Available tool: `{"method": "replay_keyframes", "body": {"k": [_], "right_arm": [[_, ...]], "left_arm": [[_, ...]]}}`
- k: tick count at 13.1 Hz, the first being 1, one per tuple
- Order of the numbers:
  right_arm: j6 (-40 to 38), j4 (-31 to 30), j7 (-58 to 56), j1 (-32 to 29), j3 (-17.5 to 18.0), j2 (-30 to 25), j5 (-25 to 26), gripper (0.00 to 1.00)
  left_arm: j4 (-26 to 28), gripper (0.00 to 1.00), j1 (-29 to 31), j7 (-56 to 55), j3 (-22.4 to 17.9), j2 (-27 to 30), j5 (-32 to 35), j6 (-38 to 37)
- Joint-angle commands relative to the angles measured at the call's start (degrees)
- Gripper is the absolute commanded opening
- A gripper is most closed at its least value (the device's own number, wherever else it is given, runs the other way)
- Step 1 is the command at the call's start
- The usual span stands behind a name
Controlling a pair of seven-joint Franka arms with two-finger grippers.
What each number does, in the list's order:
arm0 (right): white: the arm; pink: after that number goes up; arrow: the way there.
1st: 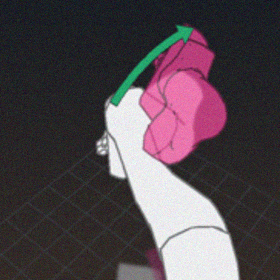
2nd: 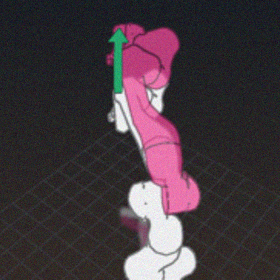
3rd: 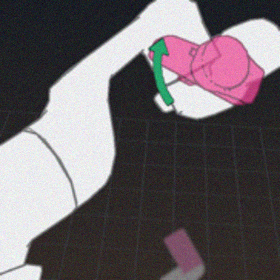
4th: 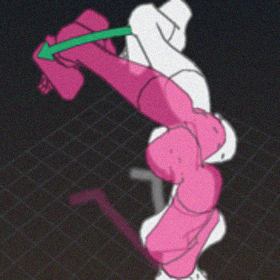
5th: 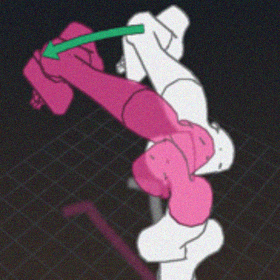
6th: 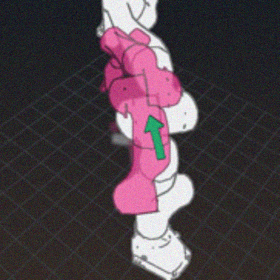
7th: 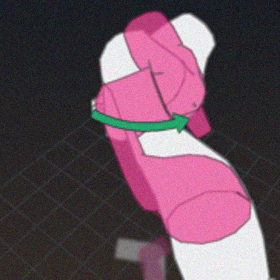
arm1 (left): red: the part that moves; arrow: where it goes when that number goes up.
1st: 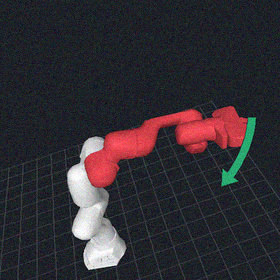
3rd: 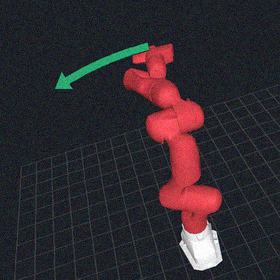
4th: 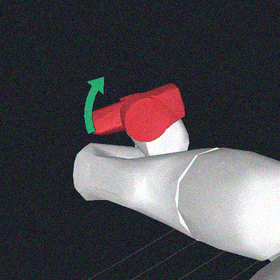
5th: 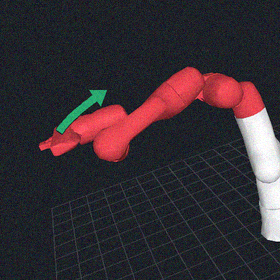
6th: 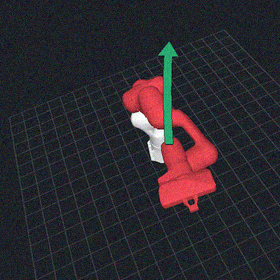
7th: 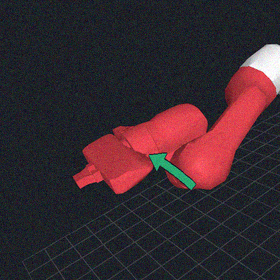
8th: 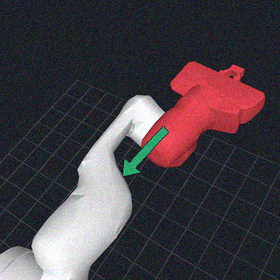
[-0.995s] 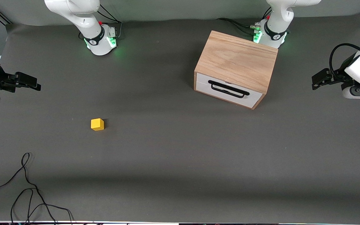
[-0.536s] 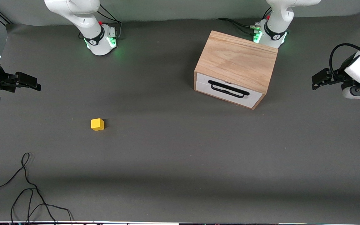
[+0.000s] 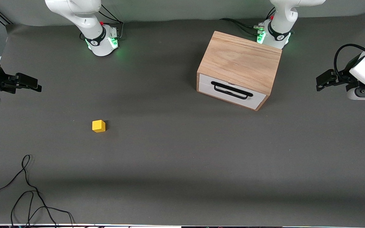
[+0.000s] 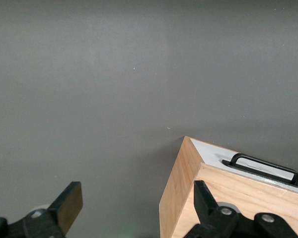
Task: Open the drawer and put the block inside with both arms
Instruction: 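Move the right gripper toward the yellow cube while the left gripper reaches the drawer handle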
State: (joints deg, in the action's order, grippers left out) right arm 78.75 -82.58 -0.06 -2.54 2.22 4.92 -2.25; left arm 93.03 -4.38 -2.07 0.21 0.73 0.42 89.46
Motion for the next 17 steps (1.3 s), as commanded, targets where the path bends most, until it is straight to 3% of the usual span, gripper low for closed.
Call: {"method": "replay_keyframes", "body": {"k": [1, 3, 6, 9, 14, 17], "right_arm": [[-0.08, -0.56, -1.43, 0.52, -0.73, -0.17, -0.47, 1.0], [0.35, -2.48, -1.43, 0.52, -0.64, -0.52, -0.47, 1.0], [5.52, -7.57, -1.52, 0.52, -0.73, -1.22, -0.56, 1.0], [15.09, -15.91, -1.52, 0.96, -0.55, -1.84, -1.18, 1.0], [35.73, -31.29, -1.52, 5.08, -0.64, -0.09, -1.09, 1.0], [43.31, -36.24, -1.43, 6.23, -0.64, 4.56, -0.65, 1.0]], "left_arm": [[-0.13, 1.0, -0.46, -0.47, 0.14, 0.5, 0.29, -0.68], [-0.13, 1.0, -0.9, -7.11, 1.1, 0.58, 0.2, -1.04], [-0.48, 1.0, -0.9, -27.47, 7.59, 0.58, 0.11, -2.53], [-1.01, 1.0, -0.99, -52.78, 16.29, 0.41, 0.2, -3.06], [-2.14, 1.0, -2.12, -84.61, 27.11, -1.87, 0.2, -2.01], [-3.99, 1.0, -4.58, -101.07, 29.5, -4.07, 0.37, -1.04]]}}
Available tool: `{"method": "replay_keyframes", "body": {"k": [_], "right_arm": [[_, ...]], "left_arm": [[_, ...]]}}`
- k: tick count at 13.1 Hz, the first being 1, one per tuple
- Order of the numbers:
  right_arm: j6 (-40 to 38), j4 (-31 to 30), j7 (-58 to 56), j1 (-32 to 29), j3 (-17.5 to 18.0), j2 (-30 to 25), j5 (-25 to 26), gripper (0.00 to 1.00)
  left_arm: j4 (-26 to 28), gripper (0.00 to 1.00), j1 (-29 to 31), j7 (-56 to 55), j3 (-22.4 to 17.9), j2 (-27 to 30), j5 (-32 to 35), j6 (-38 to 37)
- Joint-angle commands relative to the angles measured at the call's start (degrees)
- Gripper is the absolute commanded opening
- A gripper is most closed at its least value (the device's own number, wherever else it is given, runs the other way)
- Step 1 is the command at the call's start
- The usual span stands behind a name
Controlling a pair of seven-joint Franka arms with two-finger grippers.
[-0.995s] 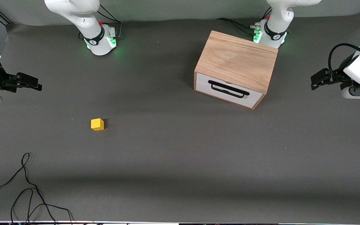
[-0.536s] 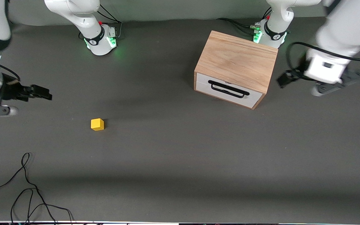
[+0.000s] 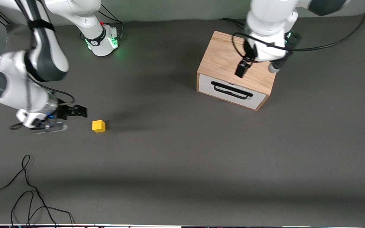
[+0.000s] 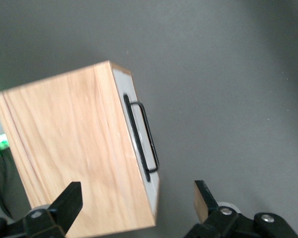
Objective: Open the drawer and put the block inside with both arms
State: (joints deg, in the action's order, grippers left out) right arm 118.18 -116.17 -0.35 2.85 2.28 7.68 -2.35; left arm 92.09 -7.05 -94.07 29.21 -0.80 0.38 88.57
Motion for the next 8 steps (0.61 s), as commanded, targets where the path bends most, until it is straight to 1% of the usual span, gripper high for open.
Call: {"method": "replay_keyframes", "body": {"k": [1, 5, 7, 8], "right_arm": [[5.21, -3.26, -1.14, 0.76, -0.7, 3.2, -0.55, 1.0], [14.33, -7.48, -1.23, 0.76, -0.7, 7.07, -0.46, 1.0], [18.04, -7.84, -1.23, 0.76, -0.7, 10.23, -0.37, 1.0], [19.79, -7.93, -1.23, 0.76, -0.7, 11.38, -0.37, 1.0]], "left_arm": [[-3.14, 1.0, -2.26, -11.55, 0.5, -2.72, 0.41, -0.07], [-2.44, 1.0, -1.65, -10.44, 0.24, -6.57, 1.55, -0.42], [-1.22, 1.0, -1.38, -5.8, -0.2, -8.16, 1.65, -0.07], [-0.43, 1.0, -0.86, -5.6, -0.29, -8.86, 1.65, 0.71]]}}
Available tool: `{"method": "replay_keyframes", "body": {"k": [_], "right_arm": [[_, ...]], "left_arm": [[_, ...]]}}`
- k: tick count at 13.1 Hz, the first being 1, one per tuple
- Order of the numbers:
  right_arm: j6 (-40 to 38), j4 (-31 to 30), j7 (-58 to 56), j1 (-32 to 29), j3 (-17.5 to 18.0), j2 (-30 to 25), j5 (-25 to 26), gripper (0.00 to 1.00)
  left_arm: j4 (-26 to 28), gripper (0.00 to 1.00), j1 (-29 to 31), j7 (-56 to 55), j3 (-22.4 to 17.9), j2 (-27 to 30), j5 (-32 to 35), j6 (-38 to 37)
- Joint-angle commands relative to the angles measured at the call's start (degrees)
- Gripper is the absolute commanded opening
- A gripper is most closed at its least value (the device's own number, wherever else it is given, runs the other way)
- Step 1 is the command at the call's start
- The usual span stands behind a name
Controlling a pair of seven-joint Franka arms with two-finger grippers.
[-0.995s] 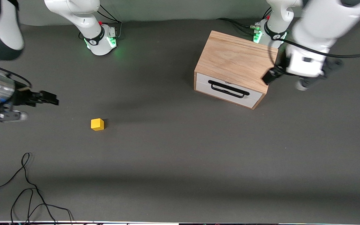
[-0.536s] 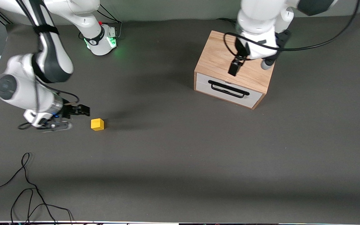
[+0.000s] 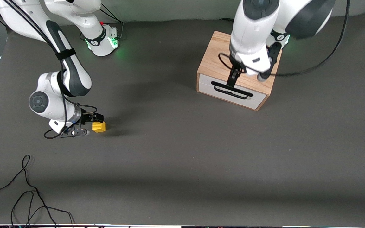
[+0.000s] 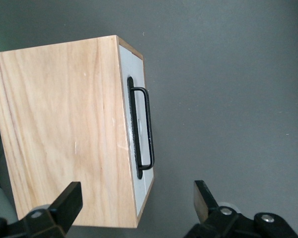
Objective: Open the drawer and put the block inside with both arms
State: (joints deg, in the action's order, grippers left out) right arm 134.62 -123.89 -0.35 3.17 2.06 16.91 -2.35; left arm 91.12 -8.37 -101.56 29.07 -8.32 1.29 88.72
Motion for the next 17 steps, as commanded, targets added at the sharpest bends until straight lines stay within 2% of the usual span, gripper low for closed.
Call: {"method": "replay_keyframes", "body": {"k": [1, 6, 10, 13, 14, 15, 16, 17], "right_arm": [[4.85, -0.21, -1.23, 0.43, -0.48, 3.38, -0.38, 1.0], [12.58, -1.44, -2.72, 0.43, -0.48, 8.48, -0.38, 1.0], [13.74, -1.44, -2.37, 0.43, -0.48, 10.86, -0.46, 1.0], [13.65, -1.36, -2.29, 0.34, -0.48, 11.82, -0.46, 0.97], [13.65, -1.27, -2.2, 0.43, -0.48, 11.74, -0.46, 0.82], [13.56, -1.35, -2.11, 0.43, -0.48, 11.48, -0.46, 0.51], [13.48, -1.27, -1.85, 0.52, -0.39, 11.47, -0.46, 0.25], [13.47, -1.27, -1.93, 0.52, -0.39, 11.47, -0.46, 0.07]], "left_arm": [[1.33, 1.0, 0.63, 1.89, -0.24, -2.22, 0.82, 1.79], [6.6, 1.0, 0.72, 1.01, -0.77, -7.84, 1.17, 10.66], [12.75, 1.0, 0.9, 1.01, -0.77, -8.46, 1.26, 17.61], [13.2, 1.0, 0.9, 1.01, -0.77, -10.92, 2.56, 18.94], [13.29, 1.0, 0.9, 1.01, -0.77, -11.8, 3.27, 19.38], [13.29, 1.0, 0.9, 1.1, -0.77, -12.76, 3.37, 19.64], [13.29, 1.0, 0.9, 1.01, -0.77, -13.64, 3.89, 19.73], [13.29, 1.0, 0.9, 1.01, -0.77, -14.43, 4.42, 19.82]]}}
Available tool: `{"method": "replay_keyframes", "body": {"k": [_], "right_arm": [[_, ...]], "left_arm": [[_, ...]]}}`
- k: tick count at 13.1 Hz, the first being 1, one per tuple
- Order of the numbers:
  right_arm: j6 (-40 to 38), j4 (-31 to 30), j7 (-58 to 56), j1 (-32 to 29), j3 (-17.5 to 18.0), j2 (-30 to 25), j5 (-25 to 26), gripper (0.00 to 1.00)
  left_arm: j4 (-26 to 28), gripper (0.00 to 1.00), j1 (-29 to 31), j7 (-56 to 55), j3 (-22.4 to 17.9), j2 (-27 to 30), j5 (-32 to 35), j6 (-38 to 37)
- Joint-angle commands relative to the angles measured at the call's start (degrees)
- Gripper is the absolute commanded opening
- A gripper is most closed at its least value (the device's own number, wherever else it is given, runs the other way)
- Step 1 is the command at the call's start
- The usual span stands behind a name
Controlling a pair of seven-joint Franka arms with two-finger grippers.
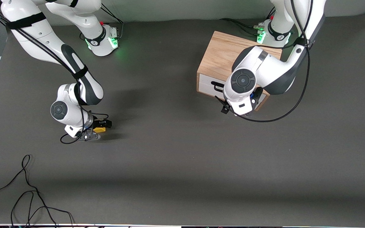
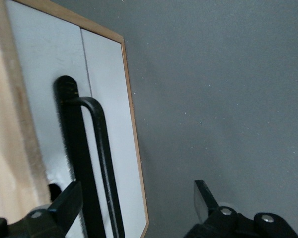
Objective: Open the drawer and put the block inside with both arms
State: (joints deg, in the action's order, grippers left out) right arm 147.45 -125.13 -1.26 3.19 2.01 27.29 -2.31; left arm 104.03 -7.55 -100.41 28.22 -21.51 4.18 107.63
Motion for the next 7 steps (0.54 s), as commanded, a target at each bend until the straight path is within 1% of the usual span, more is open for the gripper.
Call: {"method": "replay_keyframes", "body": {"k": [1, 5, 7], "right_arm": [[0.74, -0.03, -1.02, 0.5, -0.34, 1.1, -0.5, 0.0], [0.21, 0.06, -0.85, 0.5, -0.17, 0.23, -0.5, 0.0], [-2.32, 0.23, -0.67, 0.5, -0.08, -3.19, -0.59, 0.0]], "left_arm": [[0.47, 1.0, 0.08, -0.14, 0.08, -1.51, 1.54, 1.61], [2.23, 1.0, -0.09, -0.75, -0.28, -2.22, 1.54, 3.99], [2.23, 1.0, -0.09, -0.84, -0.28, -2.48, 1.54, 4.17]]}}
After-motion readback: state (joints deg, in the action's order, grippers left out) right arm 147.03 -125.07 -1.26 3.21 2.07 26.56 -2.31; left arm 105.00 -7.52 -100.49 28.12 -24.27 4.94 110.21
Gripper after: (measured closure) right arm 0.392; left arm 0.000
